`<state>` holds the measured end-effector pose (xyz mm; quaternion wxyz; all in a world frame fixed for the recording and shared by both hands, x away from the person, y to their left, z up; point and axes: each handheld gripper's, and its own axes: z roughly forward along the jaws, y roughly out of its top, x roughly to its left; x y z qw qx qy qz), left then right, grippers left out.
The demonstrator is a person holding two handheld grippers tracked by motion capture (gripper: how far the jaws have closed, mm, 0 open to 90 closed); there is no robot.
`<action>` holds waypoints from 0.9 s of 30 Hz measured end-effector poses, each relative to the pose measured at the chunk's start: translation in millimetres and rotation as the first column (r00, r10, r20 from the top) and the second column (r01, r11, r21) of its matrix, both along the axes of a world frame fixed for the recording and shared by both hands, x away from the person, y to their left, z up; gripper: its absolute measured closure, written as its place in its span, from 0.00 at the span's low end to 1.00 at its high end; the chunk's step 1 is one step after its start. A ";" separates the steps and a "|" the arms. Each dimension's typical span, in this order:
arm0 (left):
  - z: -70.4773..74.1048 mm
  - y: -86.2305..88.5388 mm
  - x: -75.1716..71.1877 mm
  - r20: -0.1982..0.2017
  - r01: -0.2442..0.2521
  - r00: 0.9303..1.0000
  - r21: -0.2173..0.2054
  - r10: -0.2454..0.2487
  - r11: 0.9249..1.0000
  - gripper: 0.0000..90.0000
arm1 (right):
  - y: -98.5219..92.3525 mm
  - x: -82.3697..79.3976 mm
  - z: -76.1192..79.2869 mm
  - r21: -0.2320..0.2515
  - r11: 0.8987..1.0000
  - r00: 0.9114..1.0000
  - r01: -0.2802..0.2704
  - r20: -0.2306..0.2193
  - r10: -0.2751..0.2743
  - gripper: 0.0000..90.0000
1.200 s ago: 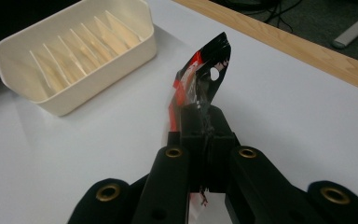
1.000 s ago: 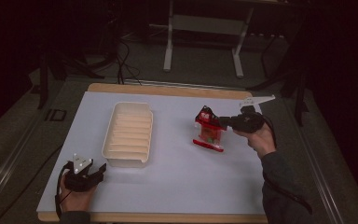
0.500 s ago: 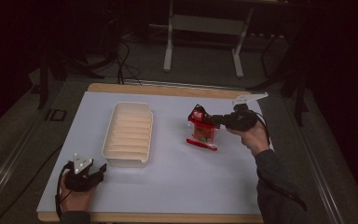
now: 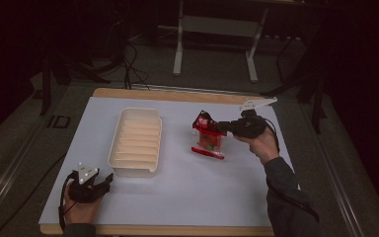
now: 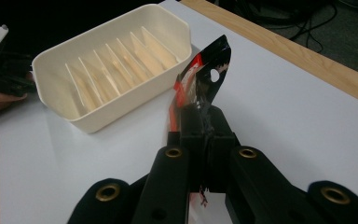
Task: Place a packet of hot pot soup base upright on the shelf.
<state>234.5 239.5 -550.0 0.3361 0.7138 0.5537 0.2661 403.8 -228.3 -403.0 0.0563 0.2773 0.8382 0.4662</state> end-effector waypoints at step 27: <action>0.0 -0.1 -0.1 0.000 0.004 1.000 -0.001 -0.004 1.000 0.50 | 20.4 3.1 0.6 0.047 0.998 0.999 -0.037 0.015 0.036 0.99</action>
